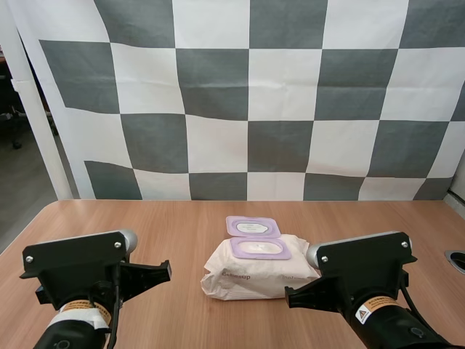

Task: Open the wet wipes lid

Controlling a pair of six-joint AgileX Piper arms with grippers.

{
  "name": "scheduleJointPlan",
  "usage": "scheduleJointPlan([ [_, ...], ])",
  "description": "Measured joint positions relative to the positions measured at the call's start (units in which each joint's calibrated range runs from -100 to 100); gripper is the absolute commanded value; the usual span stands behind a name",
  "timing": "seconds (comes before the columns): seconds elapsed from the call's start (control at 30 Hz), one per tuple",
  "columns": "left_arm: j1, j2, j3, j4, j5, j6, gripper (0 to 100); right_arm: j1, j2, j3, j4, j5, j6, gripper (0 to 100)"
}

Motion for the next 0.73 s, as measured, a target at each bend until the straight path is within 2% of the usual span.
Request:
scheduleJointPlan([
  [0.73,0.0,0.0,0.0,0.0,-1.6,0.0,0,0.0,0.0,0.0,0.0,0.0,0.0,0],
])
